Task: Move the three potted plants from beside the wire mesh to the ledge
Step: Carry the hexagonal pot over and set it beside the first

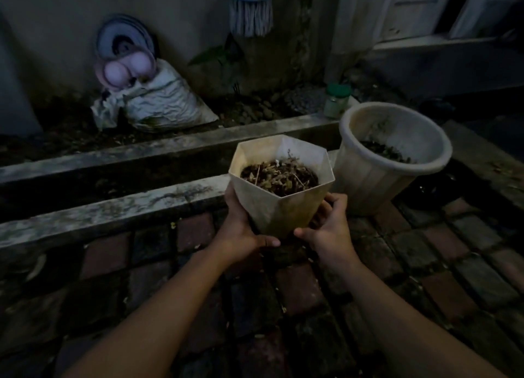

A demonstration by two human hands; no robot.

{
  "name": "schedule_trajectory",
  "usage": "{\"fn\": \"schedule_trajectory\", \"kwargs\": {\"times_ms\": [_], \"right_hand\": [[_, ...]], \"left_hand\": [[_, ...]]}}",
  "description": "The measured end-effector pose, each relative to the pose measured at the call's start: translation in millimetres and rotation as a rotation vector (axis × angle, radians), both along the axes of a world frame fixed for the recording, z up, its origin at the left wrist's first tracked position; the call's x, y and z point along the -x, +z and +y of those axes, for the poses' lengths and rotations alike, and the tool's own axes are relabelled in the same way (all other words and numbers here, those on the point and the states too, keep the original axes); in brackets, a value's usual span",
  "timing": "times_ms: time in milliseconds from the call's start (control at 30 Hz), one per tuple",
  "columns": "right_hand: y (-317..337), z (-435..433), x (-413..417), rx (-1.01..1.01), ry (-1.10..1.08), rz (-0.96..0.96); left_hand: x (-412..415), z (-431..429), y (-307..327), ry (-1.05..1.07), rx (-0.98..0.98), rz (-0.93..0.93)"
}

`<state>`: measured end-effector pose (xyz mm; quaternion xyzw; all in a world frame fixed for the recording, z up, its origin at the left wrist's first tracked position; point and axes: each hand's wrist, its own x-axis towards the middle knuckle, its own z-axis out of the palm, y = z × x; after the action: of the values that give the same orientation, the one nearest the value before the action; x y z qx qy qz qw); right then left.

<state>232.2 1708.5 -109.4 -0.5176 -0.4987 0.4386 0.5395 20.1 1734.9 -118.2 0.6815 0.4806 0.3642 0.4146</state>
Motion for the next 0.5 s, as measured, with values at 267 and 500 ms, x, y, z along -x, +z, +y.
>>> {"fn": "schedule_trajectory", "kwargs": {"times_ms": [267, 500], "right_hand": [[-31, 14, -3, 0.001, 0.025, -0.065], [-34, 7, -9, 0.056, 0.022, 0.048]], "left_hand": [[-11, 16, -26, 0.164, 0.010, 0.116], [-41, 10, -36, 0.302, 0.083, 0.094]]}}
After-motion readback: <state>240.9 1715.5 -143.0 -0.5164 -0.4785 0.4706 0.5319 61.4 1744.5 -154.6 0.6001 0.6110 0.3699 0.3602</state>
